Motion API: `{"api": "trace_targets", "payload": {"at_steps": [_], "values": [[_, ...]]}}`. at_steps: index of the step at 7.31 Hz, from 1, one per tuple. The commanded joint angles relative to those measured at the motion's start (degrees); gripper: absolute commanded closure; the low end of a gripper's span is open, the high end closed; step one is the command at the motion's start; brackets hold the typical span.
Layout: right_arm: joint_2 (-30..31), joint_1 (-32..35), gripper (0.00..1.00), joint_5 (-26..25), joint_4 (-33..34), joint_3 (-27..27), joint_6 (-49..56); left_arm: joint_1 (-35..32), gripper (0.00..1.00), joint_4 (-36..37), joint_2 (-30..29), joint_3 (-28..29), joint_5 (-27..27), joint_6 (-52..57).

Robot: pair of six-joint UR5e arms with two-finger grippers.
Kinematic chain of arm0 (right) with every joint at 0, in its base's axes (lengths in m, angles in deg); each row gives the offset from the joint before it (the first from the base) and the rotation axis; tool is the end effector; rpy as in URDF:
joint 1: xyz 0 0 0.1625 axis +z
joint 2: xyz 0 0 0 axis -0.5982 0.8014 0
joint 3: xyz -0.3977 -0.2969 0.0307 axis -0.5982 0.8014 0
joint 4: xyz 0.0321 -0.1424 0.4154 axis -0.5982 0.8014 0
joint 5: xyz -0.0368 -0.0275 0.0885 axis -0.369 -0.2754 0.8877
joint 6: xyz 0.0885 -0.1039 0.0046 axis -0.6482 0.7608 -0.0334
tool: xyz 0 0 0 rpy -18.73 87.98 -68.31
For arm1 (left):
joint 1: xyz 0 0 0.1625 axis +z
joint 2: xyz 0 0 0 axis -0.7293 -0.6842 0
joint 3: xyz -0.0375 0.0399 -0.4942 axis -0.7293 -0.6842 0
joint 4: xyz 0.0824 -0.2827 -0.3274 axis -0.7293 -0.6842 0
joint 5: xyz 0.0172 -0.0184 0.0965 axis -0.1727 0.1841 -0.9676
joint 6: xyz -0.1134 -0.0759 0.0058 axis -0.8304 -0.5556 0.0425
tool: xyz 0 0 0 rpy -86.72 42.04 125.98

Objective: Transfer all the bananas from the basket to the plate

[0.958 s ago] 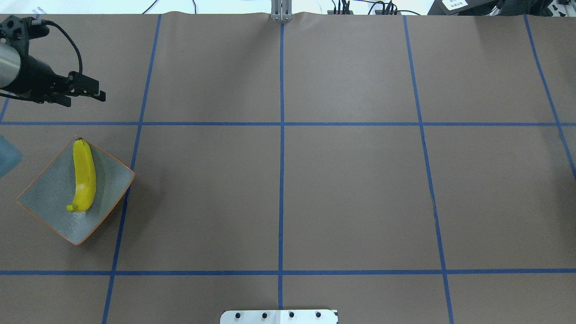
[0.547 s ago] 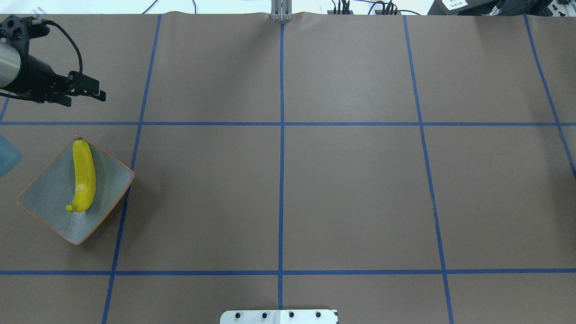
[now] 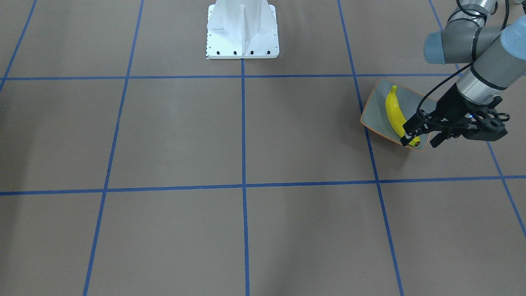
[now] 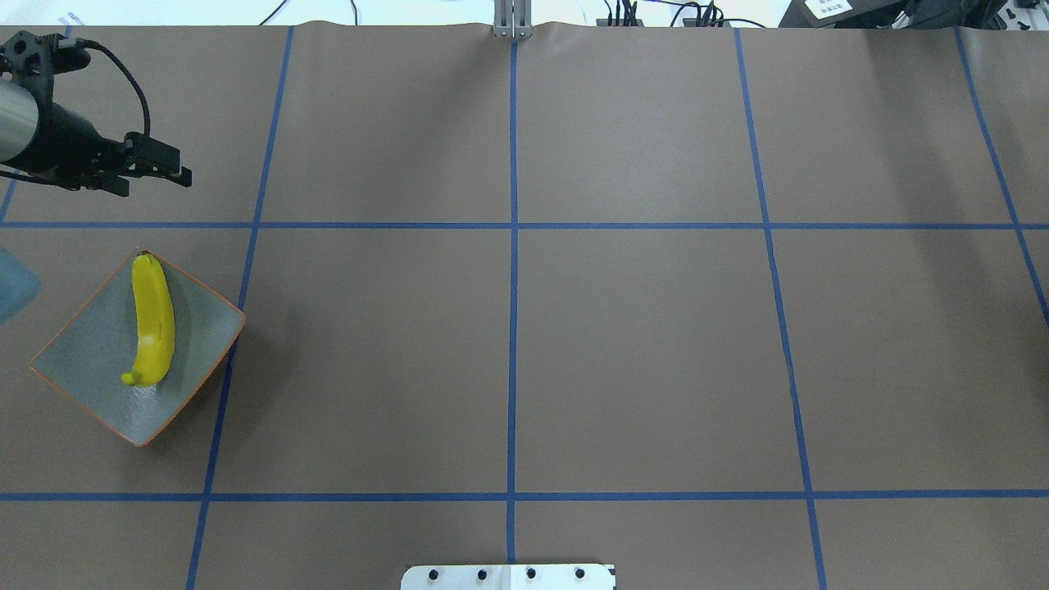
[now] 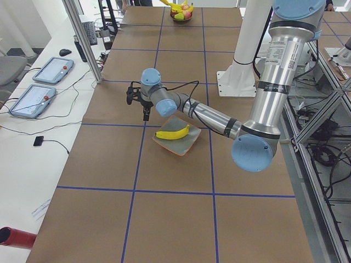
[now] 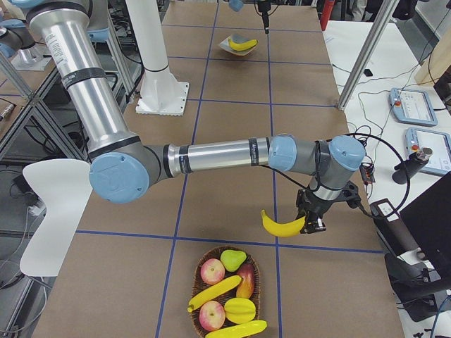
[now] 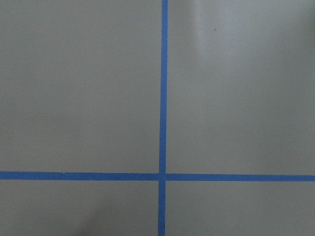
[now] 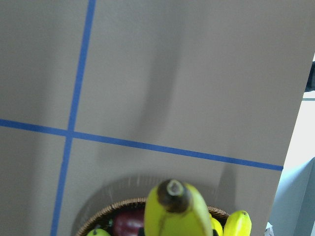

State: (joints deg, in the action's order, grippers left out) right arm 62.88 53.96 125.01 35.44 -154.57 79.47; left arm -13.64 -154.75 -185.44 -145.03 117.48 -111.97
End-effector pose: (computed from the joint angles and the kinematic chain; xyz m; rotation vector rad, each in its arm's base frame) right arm 0.0557 -0.6992 0.6627 0.0029 -0.6928 -0.2432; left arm 0.2705 -0.5808 0.4878 0.2076 1.0109 -0.1297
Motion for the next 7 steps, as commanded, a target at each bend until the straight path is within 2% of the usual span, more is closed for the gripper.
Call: {"api": "trace_targets", "payload": {"at_steps": [1, 2, 4, 5, 6, 7], "values": [[-0.77, -4.61, 1.00, 13.95, -3.73, -1.26, -9.75, 0.09, 0.00, -0.46, -1.24, 0.05, 0.09, -0.44], [-0.85, -8.91, 1.00, 18.36, -10.20, -3.10, -22.44, 0.09, 0.00, -0.37, -3.34, 0.14, 0.00, -1.57], [-2.86, -19.01, 1.00, 19.55, -27.05, -5.58, -53.70, 3.06, 0.00, -0.64, -10.78, 3.29, -1.65, -8.31], [-5.75, -23.85, 1.00, 19.29, -32.71, -5.49, -66.04, 5.69, 0.00, -0.64, -14.48, 3.65, -3.49, -11.57], [-9.52, -26.51, 1.00, 19.37, -33.12, -5.58, -73.56, 8.15, 0.00, -1.07, -17.30, 3.57, -5.17, -13.86], [-10.86, -29.23, 1.00, 19.89, -32.77, -6.45, -76.94, 10.52, 0.00, -5.25, -18.20, 3.65, -6.40, -14.15]]}}
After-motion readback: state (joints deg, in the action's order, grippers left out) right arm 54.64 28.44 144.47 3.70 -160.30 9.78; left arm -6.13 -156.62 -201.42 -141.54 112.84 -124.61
